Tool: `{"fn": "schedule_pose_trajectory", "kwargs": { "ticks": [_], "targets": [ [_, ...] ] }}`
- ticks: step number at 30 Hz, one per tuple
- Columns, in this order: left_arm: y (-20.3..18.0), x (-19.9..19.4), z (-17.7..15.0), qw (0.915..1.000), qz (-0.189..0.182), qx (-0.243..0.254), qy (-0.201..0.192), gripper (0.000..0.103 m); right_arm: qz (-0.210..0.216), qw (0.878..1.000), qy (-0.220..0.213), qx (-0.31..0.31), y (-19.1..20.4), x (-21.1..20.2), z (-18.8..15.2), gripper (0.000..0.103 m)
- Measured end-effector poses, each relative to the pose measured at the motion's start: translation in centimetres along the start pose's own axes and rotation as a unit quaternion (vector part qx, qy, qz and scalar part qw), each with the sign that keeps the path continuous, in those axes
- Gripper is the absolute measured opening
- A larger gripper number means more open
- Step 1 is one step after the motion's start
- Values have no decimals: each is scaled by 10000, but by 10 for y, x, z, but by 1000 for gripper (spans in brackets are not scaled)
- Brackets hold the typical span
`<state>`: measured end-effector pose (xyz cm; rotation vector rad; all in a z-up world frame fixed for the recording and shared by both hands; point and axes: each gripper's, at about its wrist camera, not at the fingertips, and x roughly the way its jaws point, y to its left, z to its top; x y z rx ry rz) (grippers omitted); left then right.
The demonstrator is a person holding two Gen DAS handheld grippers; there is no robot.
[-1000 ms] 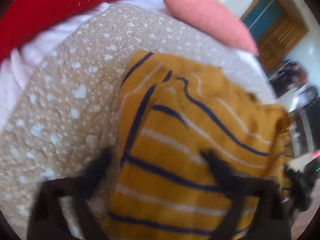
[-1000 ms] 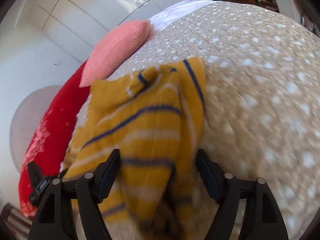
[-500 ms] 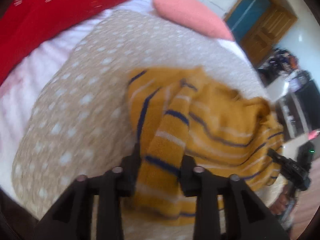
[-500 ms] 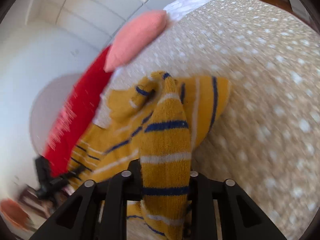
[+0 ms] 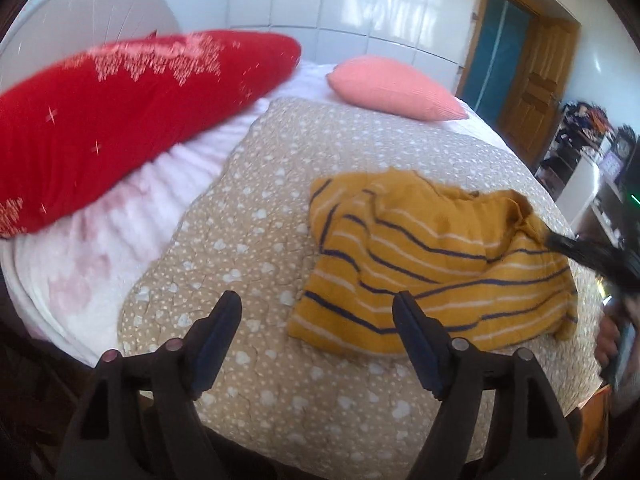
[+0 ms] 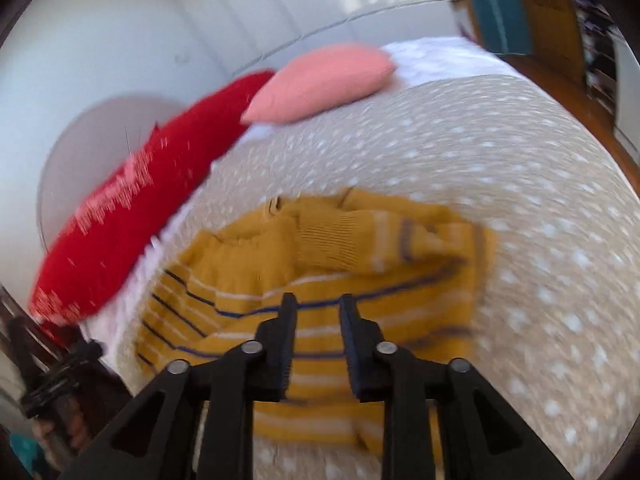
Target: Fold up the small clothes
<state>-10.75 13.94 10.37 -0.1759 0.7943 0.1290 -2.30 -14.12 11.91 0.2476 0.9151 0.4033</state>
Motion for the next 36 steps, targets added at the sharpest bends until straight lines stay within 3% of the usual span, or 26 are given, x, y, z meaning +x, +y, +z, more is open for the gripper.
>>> {"fn": "schedule_pose_trajectory", "kwargs": {
  "ticks": [3,5,8,13,15,18,23,27,36],
  "targets": [
    [-10,-5,-4,9998,-22,163,-59,79,-425,9990,145,42,-25,43,31,19],
    [-14,-1,-7,9997,55,210,-67,79,-998,9949,119,33,-44,67,54,19],
    [-14,6,-12,9998,170,131,-5,79,-1789,9826,454,209,-72,97,75,19],
    [-11,8,-20,9994,330,62,-62,79,-1379,9896,-359,180,-41,35,69,21],
    [-5,3,-24,9993,347,-50,-116,79,-1244,9908,-527,67,-24,12,63,38],
    [8,-8,-28,9991,249,-296,-182,79,-1130,9911,-701,-108,10,-14,55,50],
    [26,-30,-37,9978,271,-467,-380,80,-1121,9902,-763,-322,61,-23,42,53],
    [42,-43,-42,9964,157,-678,-487,83,-1097,9910,-511,-580,96,-15,28,57],
    [75,-46,-49,9923,-3,-1133,-503,84,-1169,9892,-330,-819,134,-5,12,57]
  ]
}}
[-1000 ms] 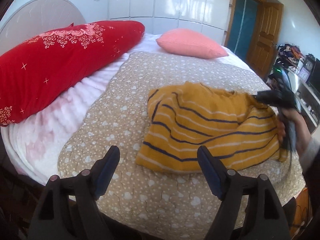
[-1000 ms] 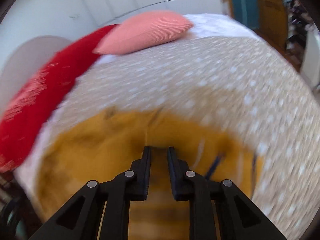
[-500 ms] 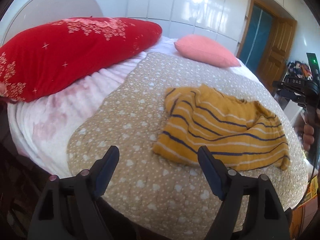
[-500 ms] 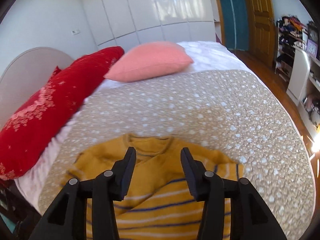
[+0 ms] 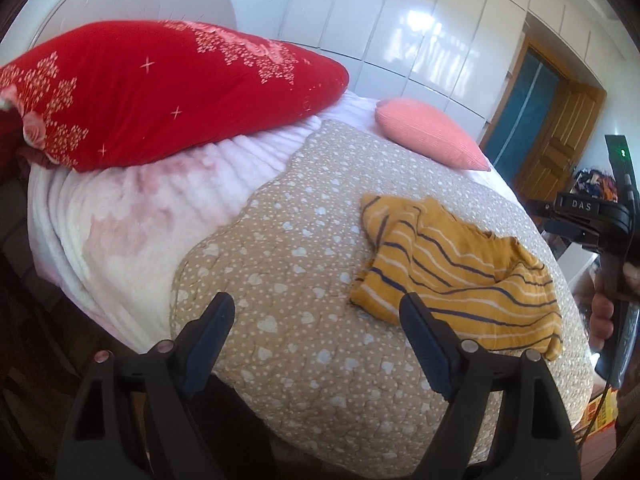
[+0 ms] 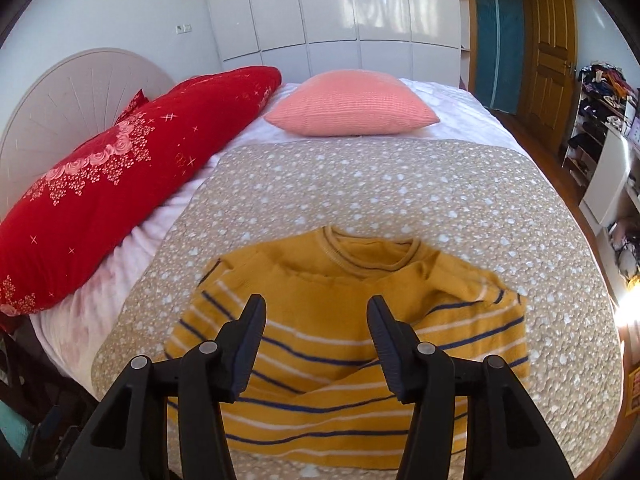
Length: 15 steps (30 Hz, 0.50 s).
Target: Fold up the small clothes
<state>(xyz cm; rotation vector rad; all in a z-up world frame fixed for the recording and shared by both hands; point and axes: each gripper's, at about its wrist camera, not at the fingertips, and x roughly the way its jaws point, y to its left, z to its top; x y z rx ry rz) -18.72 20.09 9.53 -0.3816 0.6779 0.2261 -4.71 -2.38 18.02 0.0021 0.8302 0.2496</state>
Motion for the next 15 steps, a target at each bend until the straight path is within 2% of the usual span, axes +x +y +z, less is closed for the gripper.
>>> {"fn": "schedule_pose_trajectory", "kwargs": {
  "ticks": [5,10,15],
  "targets": [
    [18,6,-2,9997,39,-191,124,84,112,9991,110,-406,25,4,-11,59],
    [63,14,1,9961,540,-679,165,84,597,9925,445,-975,68,26,-29,62],
    [99,18,0,9890,867,-1167,290,84,848,9778,784,-1751,116,63,-58,65]
  ]
}}
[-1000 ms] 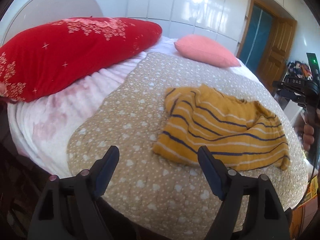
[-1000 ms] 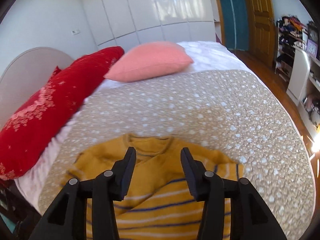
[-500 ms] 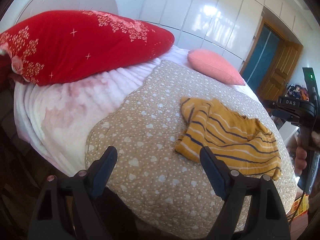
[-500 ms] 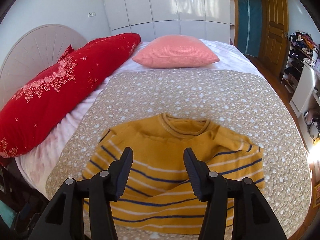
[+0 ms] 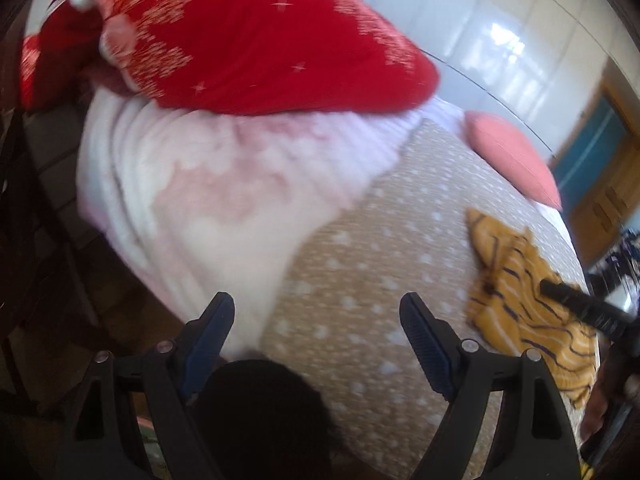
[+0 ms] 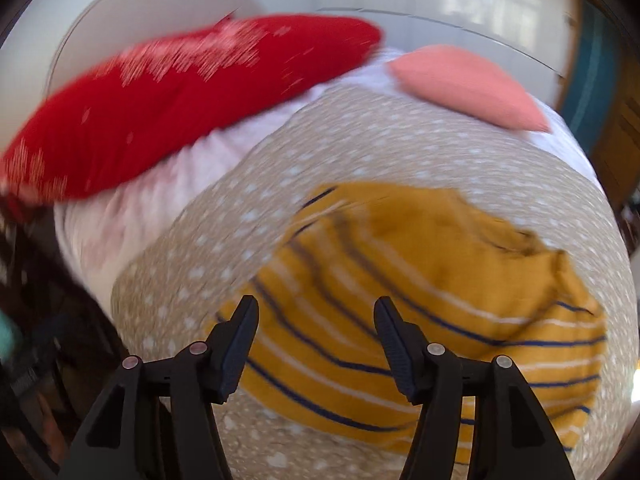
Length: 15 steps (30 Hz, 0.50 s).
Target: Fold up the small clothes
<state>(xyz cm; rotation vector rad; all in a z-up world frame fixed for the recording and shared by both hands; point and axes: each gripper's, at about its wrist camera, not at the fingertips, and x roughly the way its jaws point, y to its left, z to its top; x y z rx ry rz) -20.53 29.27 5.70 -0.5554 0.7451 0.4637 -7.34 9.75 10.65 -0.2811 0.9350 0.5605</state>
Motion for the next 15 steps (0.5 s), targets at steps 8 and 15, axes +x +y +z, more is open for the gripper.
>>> {"fn": "schedule_pose_trajectory", "kwargs": {
  "ticks": [8,15],
  "targets": [
    [-7,7,-3,9998,84,94,120,84,-1089,9921,461,-423,32,80,9,70],
    [-40,-7,-13,9985,52,533,62,84,-1204,9918,392,-182,9,98,16,31]
  ]
}}
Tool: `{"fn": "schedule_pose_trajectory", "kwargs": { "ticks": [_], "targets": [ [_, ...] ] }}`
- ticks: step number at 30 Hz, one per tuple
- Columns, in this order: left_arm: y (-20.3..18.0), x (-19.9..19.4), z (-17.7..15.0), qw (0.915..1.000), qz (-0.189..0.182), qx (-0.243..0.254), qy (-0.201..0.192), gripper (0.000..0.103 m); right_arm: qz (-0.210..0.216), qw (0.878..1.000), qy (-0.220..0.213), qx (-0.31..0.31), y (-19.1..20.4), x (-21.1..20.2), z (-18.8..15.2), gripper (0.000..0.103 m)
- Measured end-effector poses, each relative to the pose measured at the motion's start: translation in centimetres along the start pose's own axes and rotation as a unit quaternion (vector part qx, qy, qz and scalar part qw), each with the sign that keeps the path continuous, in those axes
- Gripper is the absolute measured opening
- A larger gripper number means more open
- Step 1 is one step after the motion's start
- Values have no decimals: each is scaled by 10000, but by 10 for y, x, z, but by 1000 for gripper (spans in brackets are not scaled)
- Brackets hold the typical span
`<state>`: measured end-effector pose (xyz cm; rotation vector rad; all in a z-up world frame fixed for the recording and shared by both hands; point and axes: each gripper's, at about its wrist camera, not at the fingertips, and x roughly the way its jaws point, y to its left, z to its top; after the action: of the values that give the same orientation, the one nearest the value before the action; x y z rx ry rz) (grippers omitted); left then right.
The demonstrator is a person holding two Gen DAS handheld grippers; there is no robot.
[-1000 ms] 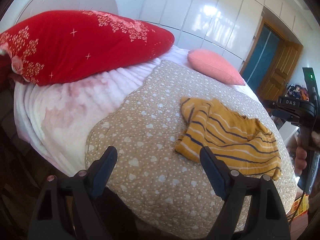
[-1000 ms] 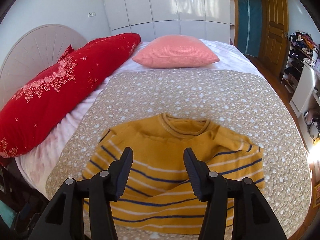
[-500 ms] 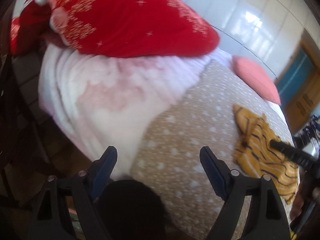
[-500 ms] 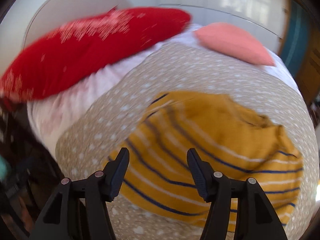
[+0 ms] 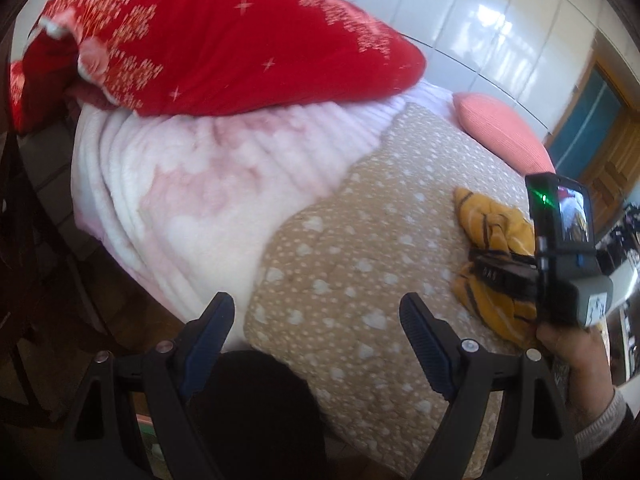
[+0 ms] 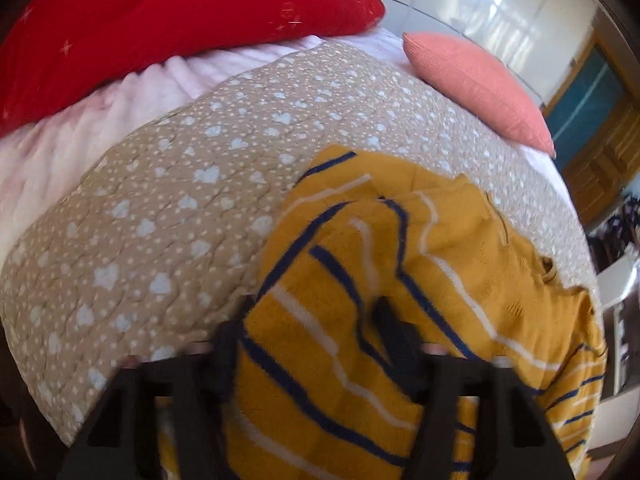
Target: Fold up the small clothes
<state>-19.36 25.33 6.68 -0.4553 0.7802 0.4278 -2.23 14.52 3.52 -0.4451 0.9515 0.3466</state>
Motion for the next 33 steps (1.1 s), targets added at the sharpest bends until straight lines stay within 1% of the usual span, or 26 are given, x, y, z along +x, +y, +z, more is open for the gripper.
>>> {"fn": "schedule_pose_trajectory", "kwargs": {
  "ticks": [2,3,4,6,9,10,12,14,15,16,17,18,19,21,22,23,24,25,26,27,29,30,31,33],
  "targets": [
    [-10,-5,0,9999,24,121,-31,84,411,9987,-127,280,-20,-8,-1,22],
    [-18,-8,0,9998,23,215,-41,84,583,9972,-219,406,-30,-13,-1,20],
    [-23,-9,1,9996,18,267,-47,84,761,9946,-388,587,-45,-24,-4,20],
    [-42,-13,1,9990,15,436,-69,84,957,9898,-615,858,-71,-40,-10,18],
    [-71,-15,1,9974,-72,717,-43,84,1299,9766,-941,1434,-132,-63,-25,18],
    [-81,-15,0,9965,-134,827,-13,84,1377,9702,-1039,1703,-161,-71,-35,18],
    [-108,-13,-4,9935,-312,1095,74,84,1407,9603,-1162,2108,-207,-76,-52,18],
    [-128,-11,-9,9905,-410,1304,146,84,1357,9471,-1240,2629,-263,-78,-82,18],
    [-142,-9,-12,9881,-484,1444,198,84,1302,9426,-1249,2810,-282,-75,-93,18],
    [-153,-6,-15,9859,-570,1553,254,84,1199,9364,-1226,3063,-310,-71,-115,18],
    [-166,-3,-19,9829,-709,1661,353,84,1151,9345,-1170,3159,-324,-67,-127,18],
    [-174,0,-22,9809,-799,1722,431,84,1085,9334,-1068,3249,-337,-60,-140,22],
    [-184,4,-25,9784,-891,1791,516,84,950,9328,-883,3364,-351,-52,-156,24],
    [-202,7,-31,9726,-1063,1958,660,84,811,9321,-794,3441,-363,-49,-176,37],
    [-209,8,-33,9709,-1097,2024,666,84,541,9326,-910,3449,-372,-59,-188,37],
    [-213,8,-35,9698,-1108,2072,650,84,324,9332,-1025,3428,-376,-68,-192,37],
    [-219,8,-37,9687,-1098,2138,630,84,180,9325,-1119,3428,-381,-76,-194,37],
    [-223,8,-37,9682,-1093,2161,632,84,120,9295,-1259,3465,-385,-86,-195,37],
    [-226,10,-38,9676,-1098,2177,650,84,190,9251,-1424,3516,-390,-97,-194,38],
    [-230,11,-38,9670,-1117,2187,684,84,376,9197,-1621,3555,-393,-107,-189,38],
    [-236,11,-40,9663,-1118,2205,712,84,763,9152,-1896,3474,-391,-119,-178,38],
    [-239,10,-42,9656,-1114,2239,712,84,1003,9139,-2021,3373,-386,-123,-172,38],
    [-240,9,-41,9650,-1119,2261,713,84,1376,9124,-2136,3209,-377,-125,-164,38],
    [-245,8,-42,9631,-1153,2323,725,84,1998,9072,-2102,3047,-368,-117,-153,38]
  ]
}}
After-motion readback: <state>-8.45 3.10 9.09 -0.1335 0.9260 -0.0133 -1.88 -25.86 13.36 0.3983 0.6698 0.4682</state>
